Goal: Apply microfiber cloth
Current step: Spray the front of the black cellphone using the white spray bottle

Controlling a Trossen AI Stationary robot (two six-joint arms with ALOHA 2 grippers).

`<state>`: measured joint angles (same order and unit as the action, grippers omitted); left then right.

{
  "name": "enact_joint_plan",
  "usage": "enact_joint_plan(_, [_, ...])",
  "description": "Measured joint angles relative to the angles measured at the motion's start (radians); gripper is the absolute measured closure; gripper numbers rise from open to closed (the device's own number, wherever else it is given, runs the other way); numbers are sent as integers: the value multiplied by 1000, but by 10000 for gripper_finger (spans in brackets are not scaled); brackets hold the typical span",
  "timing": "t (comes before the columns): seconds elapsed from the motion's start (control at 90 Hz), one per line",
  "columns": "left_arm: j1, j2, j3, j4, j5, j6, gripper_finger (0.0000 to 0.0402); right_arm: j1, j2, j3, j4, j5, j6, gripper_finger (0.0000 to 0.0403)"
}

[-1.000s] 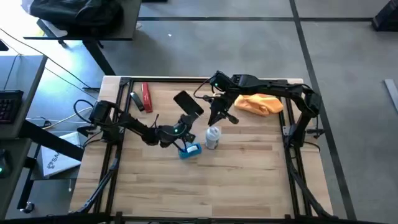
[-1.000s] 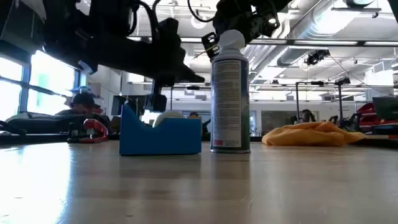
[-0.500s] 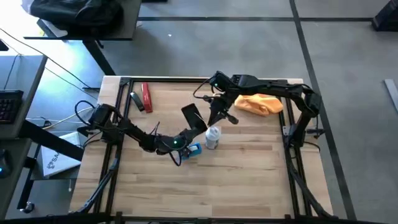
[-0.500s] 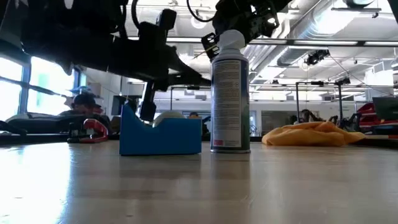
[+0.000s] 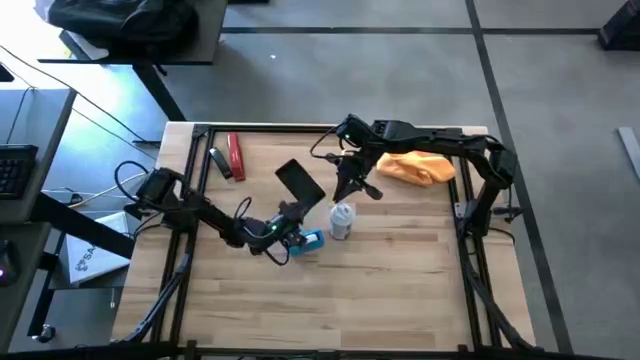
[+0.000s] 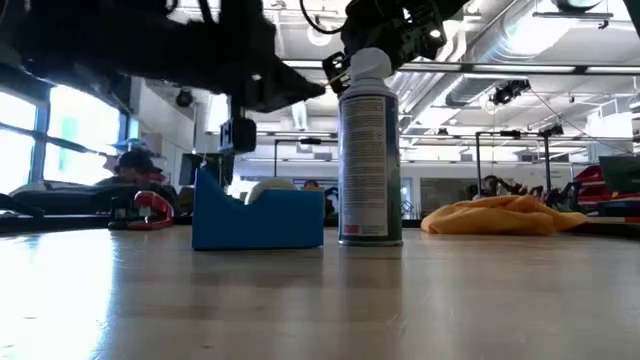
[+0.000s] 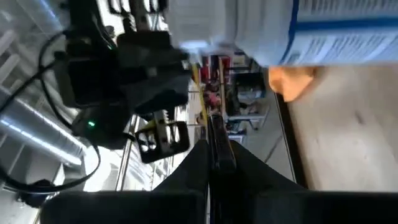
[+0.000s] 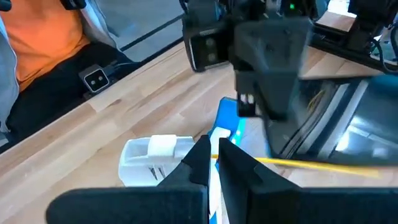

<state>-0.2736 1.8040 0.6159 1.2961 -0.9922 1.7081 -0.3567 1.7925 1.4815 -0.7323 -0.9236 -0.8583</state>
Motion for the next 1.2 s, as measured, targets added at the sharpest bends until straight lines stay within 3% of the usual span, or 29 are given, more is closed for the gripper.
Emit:
enact_joint_plan(0.267, [93, 0, 0, -168, 95, -152, 390, 4, 1, 0, 19, 2, 26, 403])
enact_joint_plan(0.467, [92, 0, -5, 65, 35, -39, 390, 4, -2, 0, 19, 2, 48, 403])
enact_joint_plan(0.544, [92, -23, -46, 109, 15, -60, 390, 4, -4, 11, 16, 17, 50, 403])
enact_joint_plan(0.889, [98, -64, -292, 130, -136, -368, 390, 72, -3, 135, -1, 235, 65, 403])
enact_joint_plan(1.067, [89, -64, -322, 204, -185, -489, 390, 143, -3, 230, -124, 350, 70, 403])
enact_joint_plan(1.2, [72, -66, -304, 230, -247, -605, 390, 226, -4, 302, -215, 549, 194, 403])
